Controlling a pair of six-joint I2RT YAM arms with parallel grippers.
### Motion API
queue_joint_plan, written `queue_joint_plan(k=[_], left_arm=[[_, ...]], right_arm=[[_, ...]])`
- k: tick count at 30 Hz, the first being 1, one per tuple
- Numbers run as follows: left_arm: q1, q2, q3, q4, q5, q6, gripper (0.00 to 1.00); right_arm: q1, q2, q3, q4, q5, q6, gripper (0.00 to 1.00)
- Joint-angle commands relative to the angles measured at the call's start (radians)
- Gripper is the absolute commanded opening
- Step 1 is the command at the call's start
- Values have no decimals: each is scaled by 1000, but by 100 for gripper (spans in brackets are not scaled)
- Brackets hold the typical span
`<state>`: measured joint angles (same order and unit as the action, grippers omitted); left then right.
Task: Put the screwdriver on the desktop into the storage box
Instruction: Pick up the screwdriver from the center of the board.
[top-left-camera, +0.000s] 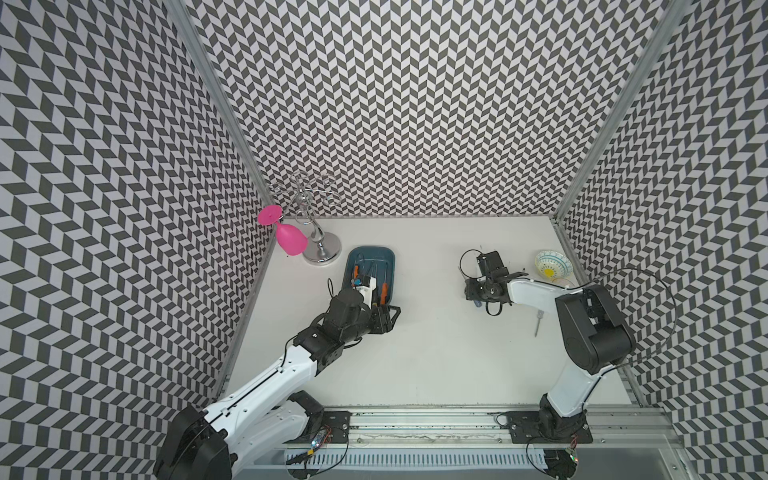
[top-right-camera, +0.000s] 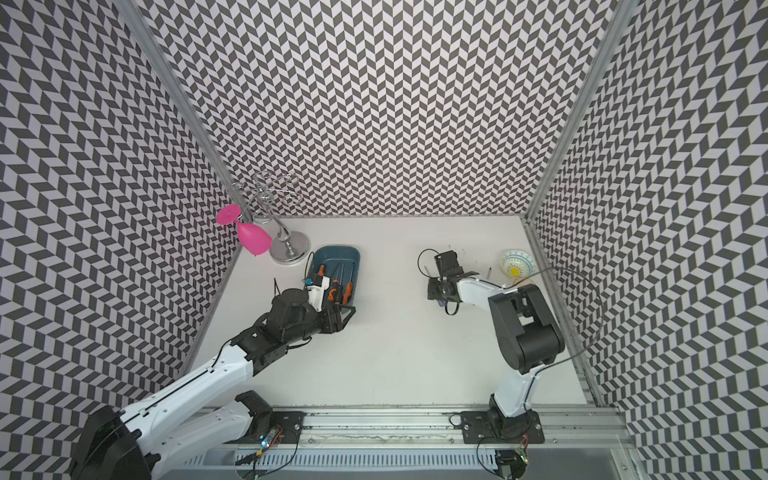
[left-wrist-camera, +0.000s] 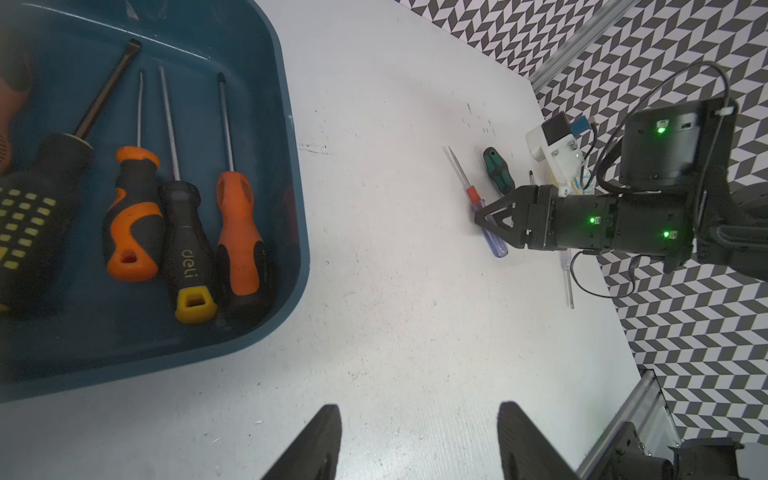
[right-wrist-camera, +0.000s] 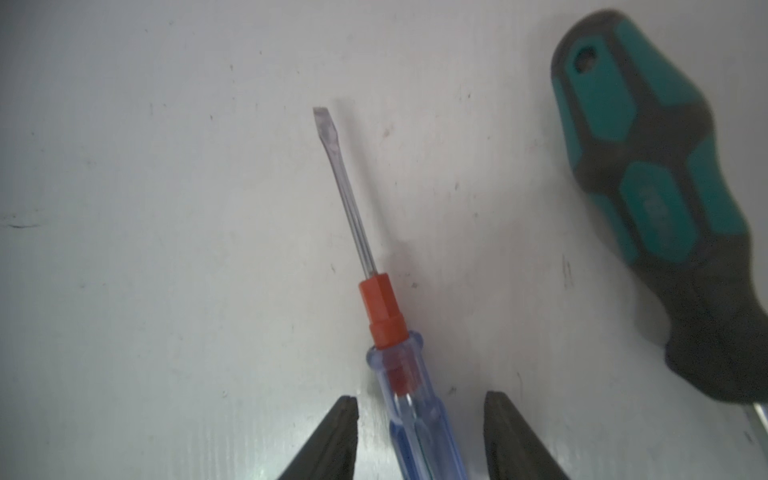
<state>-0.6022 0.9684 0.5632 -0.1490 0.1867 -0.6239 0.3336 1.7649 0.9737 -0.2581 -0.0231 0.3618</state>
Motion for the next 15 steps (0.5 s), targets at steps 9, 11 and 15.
queue_joint_plan(k=[9,11,15], left_arm=[[-5,0,-12,40,25,-13,63],[-5,-3,-12,39,23,-14,63],[-7,-2,-16,42,26,-19,63]], right_arm=[[57,-91,-64,-10,34,12,52],[62,-87,-70,-7,44,11,52],[69,-58,-66,-6,68,14,47]])
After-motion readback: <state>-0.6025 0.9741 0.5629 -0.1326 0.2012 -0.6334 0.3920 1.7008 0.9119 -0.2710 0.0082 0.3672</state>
